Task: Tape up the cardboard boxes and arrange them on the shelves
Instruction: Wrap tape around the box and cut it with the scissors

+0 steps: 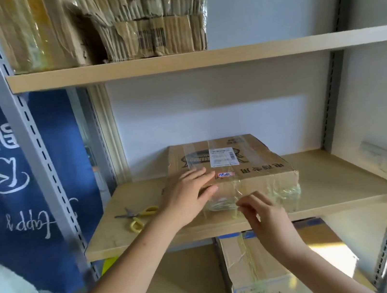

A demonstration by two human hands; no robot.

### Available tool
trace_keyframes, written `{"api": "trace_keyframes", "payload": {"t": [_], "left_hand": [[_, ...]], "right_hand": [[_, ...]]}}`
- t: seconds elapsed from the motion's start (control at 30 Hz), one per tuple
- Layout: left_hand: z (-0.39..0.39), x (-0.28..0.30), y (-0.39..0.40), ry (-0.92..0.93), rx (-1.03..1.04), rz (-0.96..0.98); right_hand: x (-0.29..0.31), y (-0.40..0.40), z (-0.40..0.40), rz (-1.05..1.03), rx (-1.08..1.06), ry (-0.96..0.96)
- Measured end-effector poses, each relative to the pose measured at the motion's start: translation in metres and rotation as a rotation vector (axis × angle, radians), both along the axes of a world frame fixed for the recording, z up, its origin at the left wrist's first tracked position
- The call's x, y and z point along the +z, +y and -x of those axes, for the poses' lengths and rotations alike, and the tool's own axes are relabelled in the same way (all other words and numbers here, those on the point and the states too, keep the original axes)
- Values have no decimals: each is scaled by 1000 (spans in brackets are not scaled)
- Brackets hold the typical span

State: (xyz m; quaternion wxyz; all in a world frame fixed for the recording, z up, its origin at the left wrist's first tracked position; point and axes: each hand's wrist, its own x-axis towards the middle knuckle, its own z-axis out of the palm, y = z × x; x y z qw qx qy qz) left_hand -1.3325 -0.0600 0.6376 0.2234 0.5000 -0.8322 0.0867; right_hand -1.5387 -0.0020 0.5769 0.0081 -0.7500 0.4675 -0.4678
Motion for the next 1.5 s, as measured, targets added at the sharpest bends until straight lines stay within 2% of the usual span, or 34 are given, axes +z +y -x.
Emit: {"api": "trace_keyframes", "payload": {"t": [0.1, 0.2, 0.33, 0.47, 0.57, 0.63, 0.73, 0.8, 0.9, 1.03, 1.13, 1.2, 1.33, 1.43, 1.5], "left_hand": [[-25, -15, 18, 151, -95, 122], [-62, -45, 41, 216, -55, 257], [-108, -76, 66, 407, 210, 358], [-145, -102, 84, 651, 497, 389], [-165, -116, 92, 832, 650, 271], [-172, -120, 97, 933, 703, 142], [-173, -119, 103, 955, 787, -5], [-170, -115, 105, 1036, 830, -106], [-165, -107, 104, 1206, 783, -306], [-161, -100, 102, 1276, 714, -518], [-158, -96, 101, 1375, 635, -584], [-157, -92, 103, 1456, 591, -597], [-157, -80, 108, 1391, 637, -617], [-161, -69, 109, 1384, 678, -670], [-163, -65, 109, 1330, 686, -656]], "right_hand": [[-21, 2, -12, -134, 112, 68], [-37, 1, -27, -268, 203, 251], [-60, 4, -58, -393, 209, 694], [-86, 5, -90, -472, 220, 816], [-99, 7, -108, -582, 349, 728], [-102, 6, -117, -640, 413, 768], [-90, 6, -139, -673, 329, 726], [-79, 8, -157, -605, 248, 779], [-73, 4, -176, -496, 208, 807], [-76, -6, -182, -548, 382, 953], [-69, -2, -191, -536, 350, 837], [-61, 2, -198, -436, 329, 764], [-39, 7, -212, -243, 220, 594], [-29, 8, -223, -273, 182, 436], [-24, 9, -230, -378, 172, 283]]}}
